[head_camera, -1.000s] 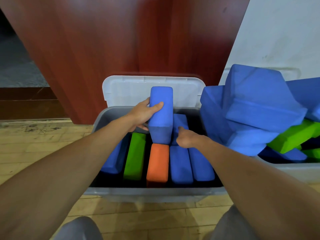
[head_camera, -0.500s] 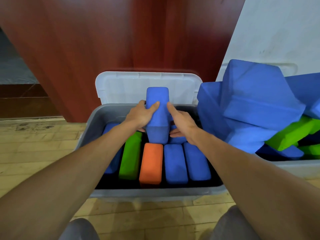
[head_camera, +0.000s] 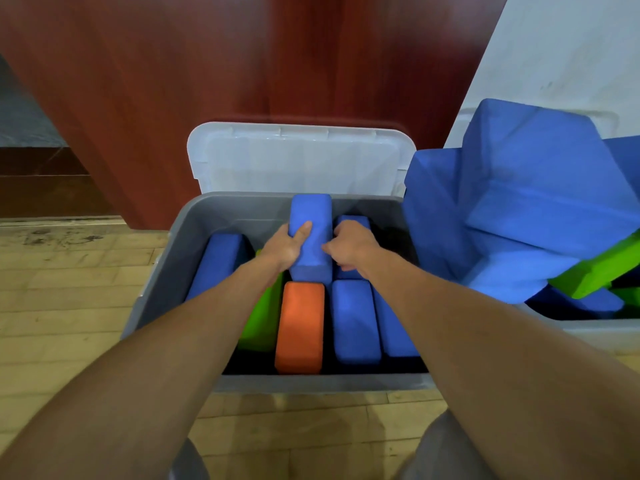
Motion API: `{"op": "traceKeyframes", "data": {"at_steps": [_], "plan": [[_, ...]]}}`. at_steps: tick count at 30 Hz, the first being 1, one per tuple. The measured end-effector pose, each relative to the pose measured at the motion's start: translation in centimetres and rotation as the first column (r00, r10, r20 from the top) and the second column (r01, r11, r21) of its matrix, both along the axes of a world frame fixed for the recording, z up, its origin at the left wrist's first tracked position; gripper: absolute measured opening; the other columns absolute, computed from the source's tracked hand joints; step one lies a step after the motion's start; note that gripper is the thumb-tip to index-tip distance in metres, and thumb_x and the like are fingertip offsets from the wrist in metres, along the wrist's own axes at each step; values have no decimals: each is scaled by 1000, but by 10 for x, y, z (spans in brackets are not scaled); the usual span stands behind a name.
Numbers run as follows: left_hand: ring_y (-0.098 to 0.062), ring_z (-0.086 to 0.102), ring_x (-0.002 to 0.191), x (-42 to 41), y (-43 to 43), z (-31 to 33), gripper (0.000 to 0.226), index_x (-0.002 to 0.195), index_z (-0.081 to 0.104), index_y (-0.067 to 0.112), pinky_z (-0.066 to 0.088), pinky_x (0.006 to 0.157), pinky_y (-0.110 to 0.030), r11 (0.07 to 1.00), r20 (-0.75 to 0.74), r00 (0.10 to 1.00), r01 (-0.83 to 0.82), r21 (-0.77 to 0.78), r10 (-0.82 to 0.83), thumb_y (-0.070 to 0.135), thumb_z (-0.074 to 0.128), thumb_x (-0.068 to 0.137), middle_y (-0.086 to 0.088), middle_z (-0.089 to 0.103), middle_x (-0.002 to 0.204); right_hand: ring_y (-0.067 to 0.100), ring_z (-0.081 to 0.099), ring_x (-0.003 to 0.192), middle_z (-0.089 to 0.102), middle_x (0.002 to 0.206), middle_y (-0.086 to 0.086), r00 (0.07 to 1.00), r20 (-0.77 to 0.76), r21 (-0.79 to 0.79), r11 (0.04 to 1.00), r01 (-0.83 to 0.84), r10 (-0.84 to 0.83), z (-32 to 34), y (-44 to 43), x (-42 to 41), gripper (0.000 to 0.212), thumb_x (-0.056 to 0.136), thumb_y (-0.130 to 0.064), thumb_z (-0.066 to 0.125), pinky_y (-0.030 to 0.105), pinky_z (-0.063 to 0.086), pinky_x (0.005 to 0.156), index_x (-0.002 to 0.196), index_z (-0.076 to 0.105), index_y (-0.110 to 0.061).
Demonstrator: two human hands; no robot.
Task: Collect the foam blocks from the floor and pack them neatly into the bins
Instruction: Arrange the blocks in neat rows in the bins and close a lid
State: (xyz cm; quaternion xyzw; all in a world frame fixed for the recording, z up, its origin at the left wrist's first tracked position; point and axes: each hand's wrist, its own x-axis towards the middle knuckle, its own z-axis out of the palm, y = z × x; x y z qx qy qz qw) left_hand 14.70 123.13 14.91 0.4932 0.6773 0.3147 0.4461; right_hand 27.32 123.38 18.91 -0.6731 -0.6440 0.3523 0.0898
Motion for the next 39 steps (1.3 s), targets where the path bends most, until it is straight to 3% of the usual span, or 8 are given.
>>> {"op": "traceKeyframes", "data": {"at_steps": [6,8,11,18,21,28,35,39], "plan": [[-21,56,106,-40,-28,6,39,123,56,17,43,81,-27,994,88,995,53,-92,-45,41,33,103,2,56,112,25,43,77,33,66,4,970,230,34,995,-92,82,19,-5,-7,32,92,-7,46,22,30,50,63,31,-12],[-21,59,107,-69,-38,3,20,109,62,16,43,90,-27,998,-59,997,56,-3,-56,27,49,99,-1,61,109,29,51,85,47,83,9,976,219,85,996,-42,23,19,-11,-13,10,89,-8,47,26,42,60,79,45,-7],[-14,56,102,-108,-54,4,21,114,62,13,38,85,-22,998,-145,988,58,-7,-58,14,55,95,-1,61,110,36,44,121,41,129,17,943,326,214,966,-144,68,18,-22,-27,39,89,-13,53,41,42,99,126,45,-3],[-24,54,121,-154,-76,-15,44,131,54,10,40,103,-29,982,-389,903,148,-118,-183,16,63,88,-10,56,134,27,50,122,57,130,13,882,359,195,900,-391,305,18,-40,-74,34,89,-16,54,30,38,102,122,60,-10],[-23,41,134,-155,-75,-28,64,143,40,10,33,107,-26,923,-520,763,305,-233,-383,22,67,86,-9,41,148,23,52,123,59,131,8,860,361,166,883,-440,360,26,-36,-75,32,91,-16,55,25,35,99,122,62,-11],[-26,29,139,-148,-65,-49,98,148,24,25,43,99,-44,739,-823,60,481,-472,-565,41,80,70,3,22,153,22,53,119,60,128,7,784,407,95,832,-547,469,25,-26,-55,37,90,-15,57,22,35,94,126,58,-12],[-34,51,117,-140,-46,-32,81,139,33,12,47,90,-49,788,-829,221,502,-356,-515,47,72,77,-11,41,134,21,53,117,63,121,3,806,359,45,853,-519,471,22,-23,-35,38,91,-20,57,30,44,98,129,56,-18],[-36,48,112,-137,-58,-41,67,145,27,36,47,86,-50,848,-862,253,434,-305,-440,54,56,88,-14,30,131,23,51,121,59,128,3,769,374,0,829,-559,518,21,-23,-35,42,92,-21,55,29,40,96,133,53,-20]]}}
